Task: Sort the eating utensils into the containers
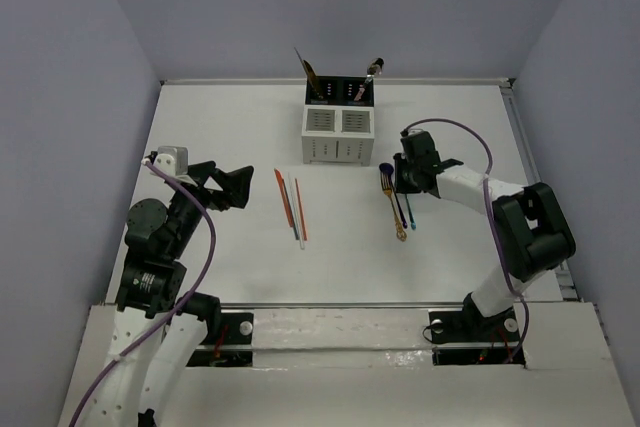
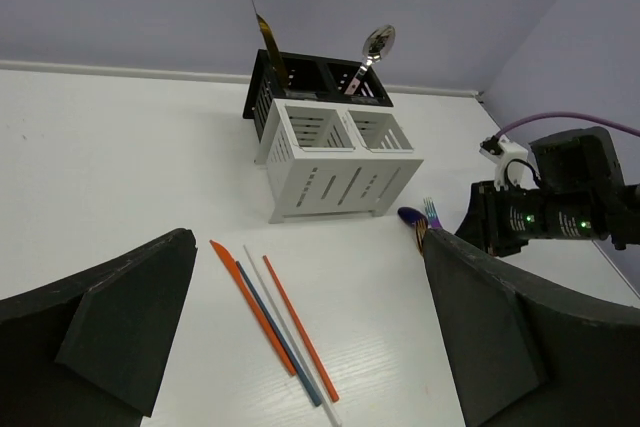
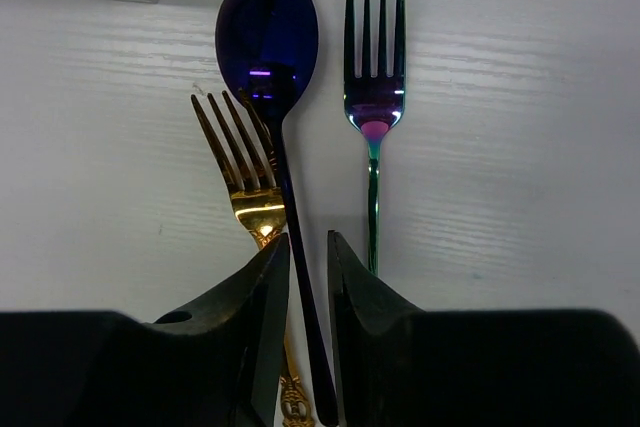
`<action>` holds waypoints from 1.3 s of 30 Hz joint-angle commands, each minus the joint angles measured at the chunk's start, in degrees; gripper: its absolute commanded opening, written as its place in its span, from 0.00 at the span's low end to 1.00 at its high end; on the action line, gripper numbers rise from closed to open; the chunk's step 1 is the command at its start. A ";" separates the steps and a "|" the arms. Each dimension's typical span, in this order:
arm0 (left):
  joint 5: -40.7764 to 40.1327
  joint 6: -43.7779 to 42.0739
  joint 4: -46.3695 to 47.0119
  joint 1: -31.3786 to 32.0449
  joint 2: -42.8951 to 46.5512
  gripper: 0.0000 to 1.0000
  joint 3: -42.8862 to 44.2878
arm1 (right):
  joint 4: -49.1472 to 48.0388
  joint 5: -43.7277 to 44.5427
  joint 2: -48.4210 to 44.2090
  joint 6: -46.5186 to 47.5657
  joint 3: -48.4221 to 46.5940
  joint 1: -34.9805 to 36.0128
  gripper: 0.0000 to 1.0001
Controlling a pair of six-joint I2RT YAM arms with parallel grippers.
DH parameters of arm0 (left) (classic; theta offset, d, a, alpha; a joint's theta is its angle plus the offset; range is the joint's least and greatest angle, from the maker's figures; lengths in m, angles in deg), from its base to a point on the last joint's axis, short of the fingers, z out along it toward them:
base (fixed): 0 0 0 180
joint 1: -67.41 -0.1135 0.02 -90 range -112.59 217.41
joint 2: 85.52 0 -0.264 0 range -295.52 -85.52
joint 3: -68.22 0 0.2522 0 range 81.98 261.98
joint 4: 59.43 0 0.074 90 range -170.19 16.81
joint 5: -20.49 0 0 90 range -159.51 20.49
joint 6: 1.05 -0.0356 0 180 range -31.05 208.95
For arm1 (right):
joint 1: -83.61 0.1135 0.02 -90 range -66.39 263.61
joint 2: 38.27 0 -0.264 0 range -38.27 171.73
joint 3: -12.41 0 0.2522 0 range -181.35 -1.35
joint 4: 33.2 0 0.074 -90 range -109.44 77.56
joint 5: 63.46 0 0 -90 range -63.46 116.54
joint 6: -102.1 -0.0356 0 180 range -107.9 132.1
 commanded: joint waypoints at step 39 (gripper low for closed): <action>1.19 -0.26 2.20 0.28 -0.31 0.99 -0.30 | 4.30 9.58 20.24 3.06 -21.30 1.47 0.23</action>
